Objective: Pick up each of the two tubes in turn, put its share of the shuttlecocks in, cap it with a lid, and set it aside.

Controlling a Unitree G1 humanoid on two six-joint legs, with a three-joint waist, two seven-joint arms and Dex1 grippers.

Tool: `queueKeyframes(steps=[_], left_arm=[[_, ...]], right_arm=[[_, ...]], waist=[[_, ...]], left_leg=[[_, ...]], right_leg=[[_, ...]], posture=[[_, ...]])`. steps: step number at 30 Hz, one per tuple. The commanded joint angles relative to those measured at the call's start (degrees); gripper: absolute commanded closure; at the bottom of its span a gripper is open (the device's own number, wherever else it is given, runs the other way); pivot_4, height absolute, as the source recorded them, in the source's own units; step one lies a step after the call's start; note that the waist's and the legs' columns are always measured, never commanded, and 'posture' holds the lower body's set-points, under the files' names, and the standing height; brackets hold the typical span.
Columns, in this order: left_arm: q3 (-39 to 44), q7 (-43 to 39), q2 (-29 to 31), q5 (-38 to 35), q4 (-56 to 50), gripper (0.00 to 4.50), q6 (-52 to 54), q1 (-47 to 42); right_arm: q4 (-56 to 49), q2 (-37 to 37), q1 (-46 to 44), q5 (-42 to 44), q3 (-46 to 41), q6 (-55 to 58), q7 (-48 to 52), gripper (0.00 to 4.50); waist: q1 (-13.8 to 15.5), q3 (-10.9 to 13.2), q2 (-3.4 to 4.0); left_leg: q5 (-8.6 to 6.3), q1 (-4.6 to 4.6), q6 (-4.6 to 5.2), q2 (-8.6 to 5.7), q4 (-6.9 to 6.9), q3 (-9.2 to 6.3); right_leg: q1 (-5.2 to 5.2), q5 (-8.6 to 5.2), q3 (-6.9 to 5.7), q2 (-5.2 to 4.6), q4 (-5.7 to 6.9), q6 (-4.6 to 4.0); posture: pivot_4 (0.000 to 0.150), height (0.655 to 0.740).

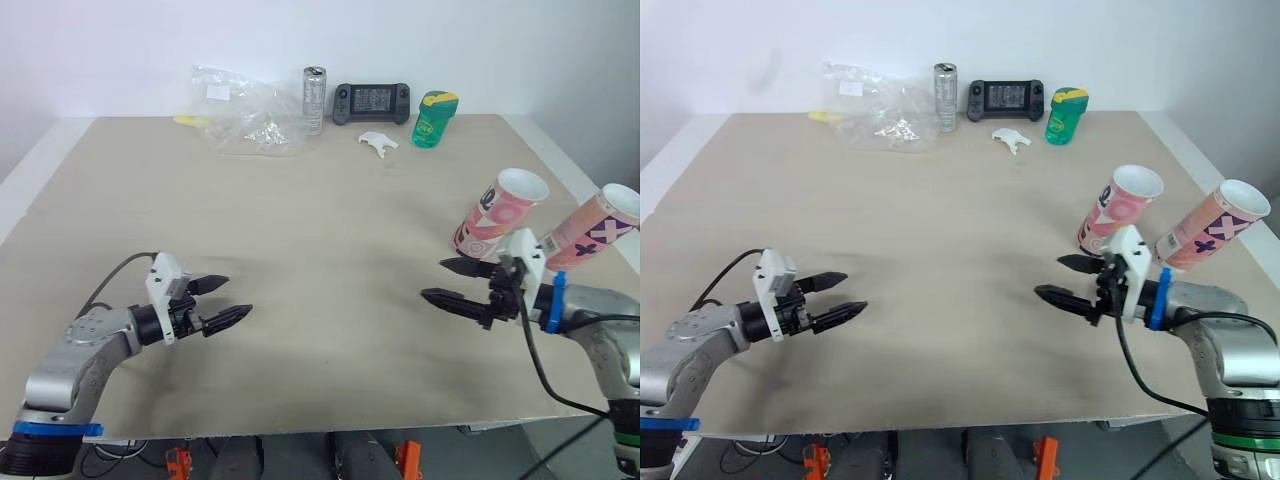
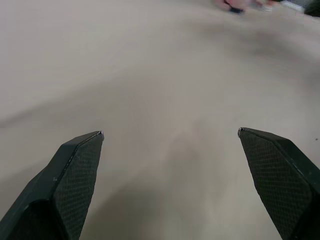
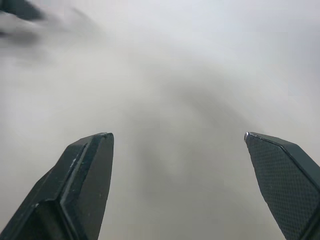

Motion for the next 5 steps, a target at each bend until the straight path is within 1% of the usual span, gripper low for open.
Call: queueKeyframes(steps=[1,5], left_arm=[[2.5,1.2,-0.4,-0.9,-2.1,0.0,-0.5,1.4],[2.8,1.5,-0.8,-0.7,-2.3,0.0,-1.0,2.3]], right_arm=[[-3.5,1.0,-1.4,1.4,1.6,0.4,-0.1,0.03],[-3.8,2.6,-1.3,-0.2,5.5,-0.6,-0.1,0.03]], waist=[[0.1,0.0,0.0],[0.1,0.0,-0.01]], left_leg=[[0.0,-0.01,0.0,-0.01,0.03,0.04],[0.0,-0.02,-0.01,0.0,0.01,0.12]], right_leg=[[0.0,0.0,0.03,-0.02,-0.01,0.0],[-0.05,0.02,0.1,-0.01,-0.02,0.07]], posture=[[0.15,0.7236],[0.15,0.7236]])
